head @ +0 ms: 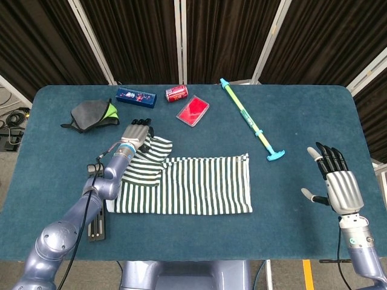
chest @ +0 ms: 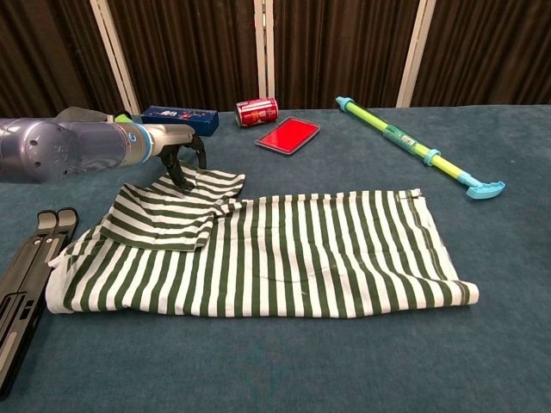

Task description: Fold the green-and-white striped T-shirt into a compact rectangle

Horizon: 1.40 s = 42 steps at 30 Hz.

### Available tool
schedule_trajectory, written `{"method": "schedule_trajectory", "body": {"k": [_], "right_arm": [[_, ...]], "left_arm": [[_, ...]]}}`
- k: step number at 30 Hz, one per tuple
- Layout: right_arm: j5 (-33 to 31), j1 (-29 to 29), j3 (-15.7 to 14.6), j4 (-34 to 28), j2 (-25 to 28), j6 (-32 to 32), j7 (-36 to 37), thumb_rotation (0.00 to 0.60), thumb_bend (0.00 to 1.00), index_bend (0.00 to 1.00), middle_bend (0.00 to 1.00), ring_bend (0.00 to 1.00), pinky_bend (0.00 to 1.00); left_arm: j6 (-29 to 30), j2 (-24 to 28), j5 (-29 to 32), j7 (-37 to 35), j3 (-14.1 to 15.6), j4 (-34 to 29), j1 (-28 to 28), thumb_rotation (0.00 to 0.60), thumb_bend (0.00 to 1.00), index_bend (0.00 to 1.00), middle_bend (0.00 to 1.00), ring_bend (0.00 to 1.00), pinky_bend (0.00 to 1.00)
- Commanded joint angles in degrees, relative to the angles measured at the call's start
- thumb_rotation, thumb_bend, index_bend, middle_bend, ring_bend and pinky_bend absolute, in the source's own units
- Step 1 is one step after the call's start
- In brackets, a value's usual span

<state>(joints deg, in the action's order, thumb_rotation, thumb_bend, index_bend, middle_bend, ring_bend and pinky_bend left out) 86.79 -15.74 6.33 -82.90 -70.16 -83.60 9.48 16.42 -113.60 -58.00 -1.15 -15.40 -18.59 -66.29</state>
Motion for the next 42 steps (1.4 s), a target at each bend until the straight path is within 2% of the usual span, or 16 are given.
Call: {"method": "schedule_trajectory", "body": {"k": [1,9,17,27,33,42], "right_arm": [[0.1,0.0,0.1,0.1,0.0,-0.1,0.1,0.600,0.00,0.14,0.00,0.00,0.00],[0.4,0.2,0.2,0.1,-0.1,-0.2,0.2,0.600,0.00,0.15,0.00,0.00,0.00],[0.6,0.2,0.4,0.2,-0.2,-0.2,0.2,0.600,0.00,0.15,0.00,0.00,0.00],[0.9,0.3,0.5,0.1,-0.1,-0.4,0.4,0.600,0.00,0.16,0.00,0.00,0.00],[1.1,0.4,0.6,0.1,0.0,-0.6,0.6,0.600,0.00,0.16,0.00,0.00,0.00],[1.6,0.6,0.6,-0.3,0.1,-0.9,0.5,0.600,0.00,0.17,0.00,0.00,0.00]], "left_arm": [[0.3,-0.1,-0.5,-0.8,-0.3,0.2,0.1,0.600,0.38,0.47,0.00,0.00,0.00],[0.9,0.3,-2.0,-2.7,-0.9,-0.1,0.4,0.600,0.38,0.55,0.00,0.00,0.00],[0.9,0.5,-2.8,-3.8,-1.2,-0.3,0.7,0.600,0.39,0.57,0.00,0.00,0.00],[1.0,0.9,-3.5,-4.8,-1.6,-0.9,0.9,0.600,0.56,0.61,0.00,0.00,0.00],[1.0,1.4,-4.0,-5.1,-1.7,-1.7,1.1,0.600,0.69,0.62,0.00,0.00,0.00],[2.6,3.0,-5.6,-5.7,-1.2,-5.4,2.4,0.600,0.79,0.63,0.00,0.00,0.00]]}}
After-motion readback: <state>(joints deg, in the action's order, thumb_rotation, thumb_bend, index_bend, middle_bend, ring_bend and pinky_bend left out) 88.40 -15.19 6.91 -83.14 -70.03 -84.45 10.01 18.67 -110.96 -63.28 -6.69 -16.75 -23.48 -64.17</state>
